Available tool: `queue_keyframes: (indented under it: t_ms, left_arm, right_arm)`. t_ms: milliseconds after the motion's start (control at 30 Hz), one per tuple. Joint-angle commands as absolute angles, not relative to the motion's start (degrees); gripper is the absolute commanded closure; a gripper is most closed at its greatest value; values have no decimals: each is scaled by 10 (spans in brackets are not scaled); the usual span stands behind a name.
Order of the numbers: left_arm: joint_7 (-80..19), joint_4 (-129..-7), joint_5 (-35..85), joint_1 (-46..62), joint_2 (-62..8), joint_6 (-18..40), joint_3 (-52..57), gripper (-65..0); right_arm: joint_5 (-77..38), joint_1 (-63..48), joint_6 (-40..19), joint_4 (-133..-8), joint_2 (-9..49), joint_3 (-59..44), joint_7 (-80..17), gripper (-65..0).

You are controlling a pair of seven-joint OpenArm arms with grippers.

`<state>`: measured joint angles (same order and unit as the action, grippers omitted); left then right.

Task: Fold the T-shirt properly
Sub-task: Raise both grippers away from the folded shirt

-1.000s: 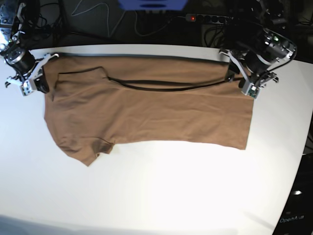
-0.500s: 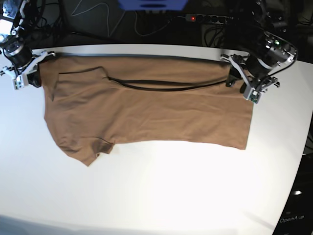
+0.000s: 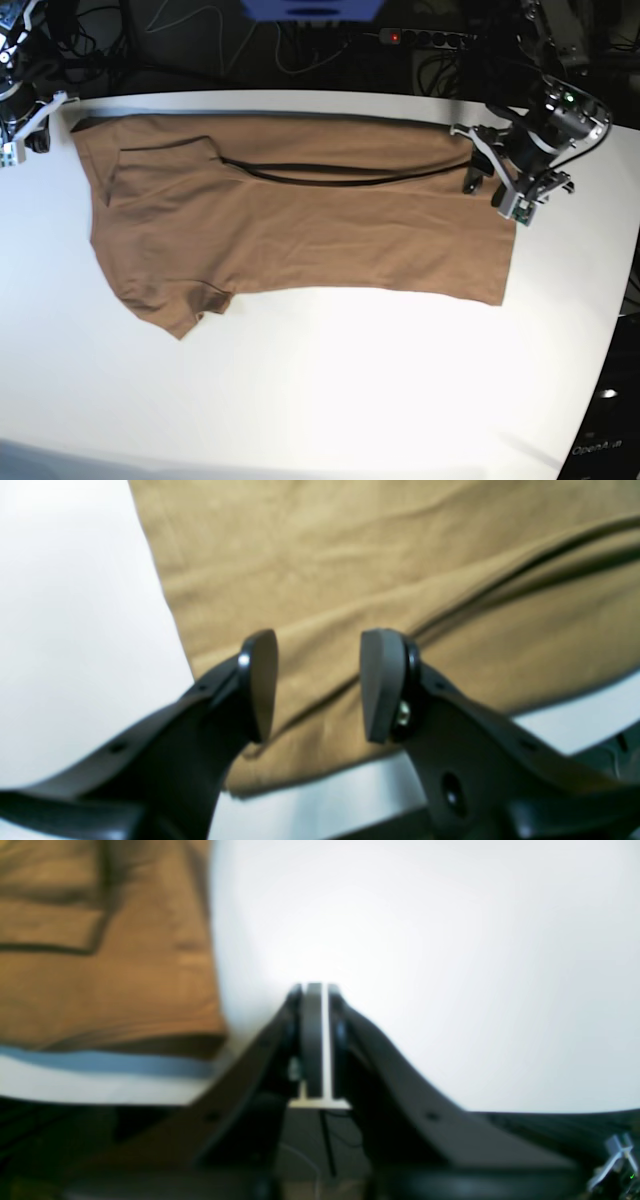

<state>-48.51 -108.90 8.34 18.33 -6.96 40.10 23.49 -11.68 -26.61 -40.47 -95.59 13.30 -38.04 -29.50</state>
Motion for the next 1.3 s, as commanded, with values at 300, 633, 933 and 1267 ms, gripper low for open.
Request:
queue_keyframes:
  t_ms: [300,633,933,1267]
  left_arm:
    - [-476,-1093,86,169,-75,400,234,-269]
    - [-476,-1099,85,168,-75,400,233,-269]
    - [-476,-1099,85,165,-76,400,233,-269]
    - [-476,-1099,85,167,-76,400,233,-269]
  right_arm:
    - [-121,-204,-400,-1004,89,-434,-407,-123]
    - [-119,-120,-400,-1004,102,-434,-605,-122]
    - [-119,-116,-400,-1002,114,-433,-617,-116]
    - [-119,-99,-400,-973,123,-436,-618,-115]
